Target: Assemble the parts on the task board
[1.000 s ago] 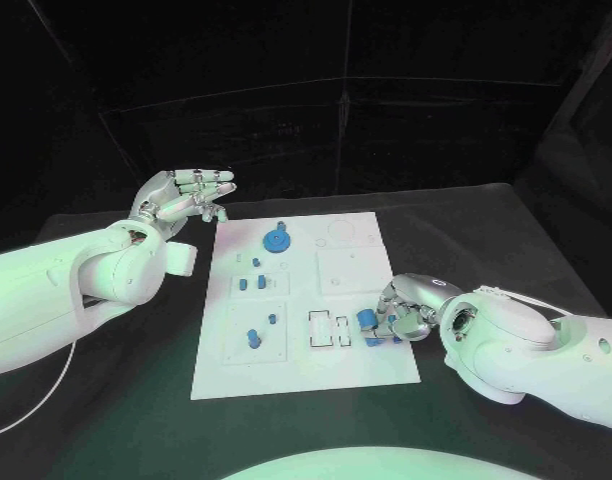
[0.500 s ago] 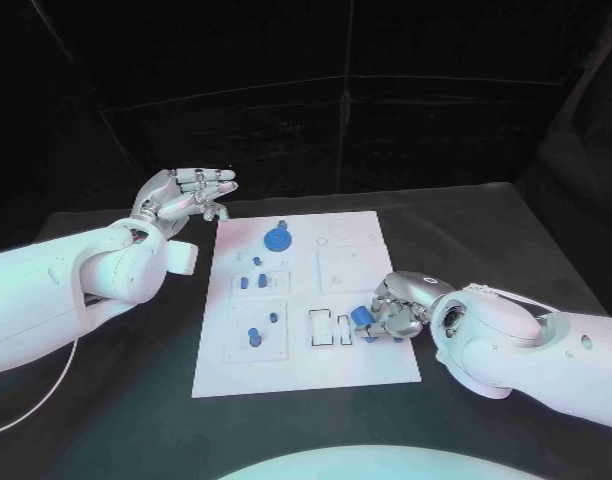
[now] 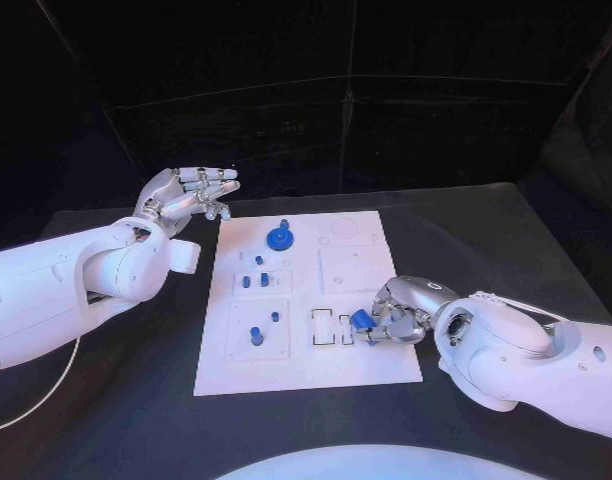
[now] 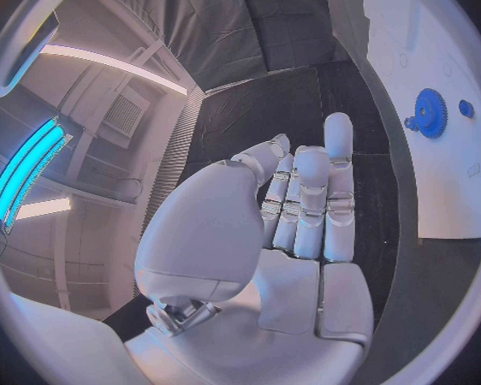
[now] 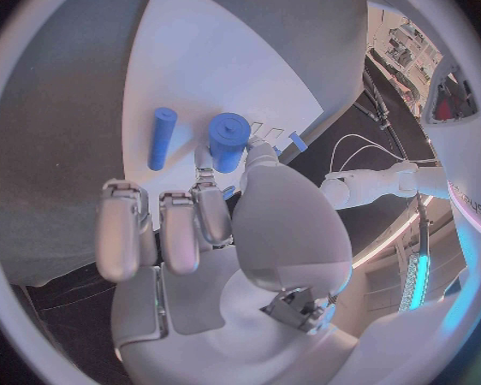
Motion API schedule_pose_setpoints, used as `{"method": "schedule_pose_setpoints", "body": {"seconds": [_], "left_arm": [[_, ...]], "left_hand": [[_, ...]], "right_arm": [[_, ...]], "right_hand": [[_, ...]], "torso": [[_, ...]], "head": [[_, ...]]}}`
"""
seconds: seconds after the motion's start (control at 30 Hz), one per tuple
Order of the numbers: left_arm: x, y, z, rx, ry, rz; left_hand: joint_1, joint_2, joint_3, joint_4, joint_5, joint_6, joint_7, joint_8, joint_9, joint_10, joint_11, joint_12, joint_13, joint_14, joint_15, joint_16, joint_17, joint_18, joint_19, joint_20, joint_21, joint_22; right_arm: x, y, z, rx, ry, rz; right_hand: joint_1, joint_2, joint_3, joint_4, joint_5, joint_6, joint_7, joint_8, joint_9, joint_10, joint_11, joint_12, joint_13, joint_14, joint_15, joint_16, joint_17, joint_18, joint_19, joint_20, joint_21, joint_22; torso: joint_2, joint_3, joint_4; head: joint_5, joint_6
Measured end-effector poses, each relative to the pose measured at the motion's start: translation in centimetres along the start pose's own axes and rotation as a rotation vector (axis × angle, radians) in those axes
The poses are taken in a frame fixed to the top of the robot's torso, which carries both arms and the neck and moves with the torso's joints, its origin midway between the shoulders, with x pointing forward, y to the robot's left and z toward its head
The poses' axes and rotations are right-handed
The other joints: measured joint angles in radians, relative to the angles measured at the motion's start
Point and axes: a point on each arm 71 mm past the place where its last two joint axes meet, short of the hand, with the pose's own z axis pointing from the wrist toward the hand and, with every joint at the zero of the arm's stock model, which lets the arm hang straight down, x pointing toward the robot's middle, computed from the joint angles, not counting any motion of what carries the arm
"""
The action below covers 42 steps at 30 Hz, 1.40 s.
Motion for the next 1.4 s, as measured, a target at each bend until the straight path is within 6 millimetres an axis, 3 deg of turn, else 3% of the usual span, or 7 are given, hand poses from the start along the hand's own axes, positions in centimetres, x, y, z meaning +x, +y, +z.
{"method": "schedule_pose_setpoints", "body": {"seconds": [0.37,0.9,1.07,1.4], "left_arm": [[0.1,0.1,0.0,-0.002,0.004,-0.002],[0.3,0.1,0.0,-0.007,0.014,-0.007],[0.3,0.1,0.0,-0.008,0.016,-0.008],[0.4,0.1,0.0,-0.008,0.019,-0.010]], "left_hand": [[0.000,0.000,0.000,0.000,0.000,-0.004,0.004,0.000,0.000,0.000,0.000,0.000,-0.001,0.000,0.000,0.000,0.000,0.000,0.000,0.000,0.000,-0.001],[-0.006,-0.006,-0.003,0.003,0.000,-0.004,0.004,0.000,0.000,-0.004,0.004,0.005,-0.001,0.000,0.000,0.004,-0.001,0.000,-0.003,0.003,0.000,-0.002],[-0.008,-0.004,-0.003,0.003,0.000,-0.004,0.004,0.000,0.000,-0.004,0.003,0.005,-0.001,0.000,0.000,0.004,-0.002,0.000,-0.003,0.003,0.000,-0.002],[-0.014,-0.004,-0.006,0.006,0.000,-0.004,0.004,0.000,0.000,-0.011,0.004,0.008,0.000,-0.004,0.004,0.004,-0.004,0.000,-0.003,0.003,0.000,-0.003]], "right_arm": [[-0.5,1.2,-0.7,-0.029,-0.066,0.085],[0.7,4.3,1.3,-0.083,-0.045,0.142],[0.9,4.6,1.7,-0.082,-0.036,0.143],[1.2,4.9,2.3,-0.068,-0.018,0.139]], "right_hand": [[-0.010,0.023,-0.010,0.005,-0.007,0.016,-0.009,0.006,0.015,0.004,-0.004,0.004,0.000,0.000,-0.007,0.003,0.000,0.000,-0.002,-0.006,0.004,0.000],[-0.027,0.040,-0.023,0.004,-0.030,0.024,-0.011,0.006,0.023,0.008,-0.008,0.004,0.000,0.000,-0.007,0.003,0.000,0.000,0.000,-0.008,0.004,0.000],[-0.032,0.045,-0.038,0.002,-0.066,0.029,-0.016,0.006,0.031,0.011,-0.011,0.004,0.000,0.004,-0.011,0.003,0.000,0.000,0.000,-0.008,0.004,0.000],[-0.039,0.052,-0.041,0.005,-0.072,0.030,-0.016,0.007,0.036,0.011,-0.011,0.003,0.000,0.004,-0.011,0.003,0.000,0.000,-0.004,-0.011,0.004,0.000]], "torso": [[0.000,-0.0006,0.0002],[0.002,-0.0016,0.0011],[0.002,-0.0016,0.0011],[0.002,-0.0012,-0.0001]], "head": [[0.002,0.004],[0.011,0.009],[0.014,0.007],[0.017,0.005]]}}
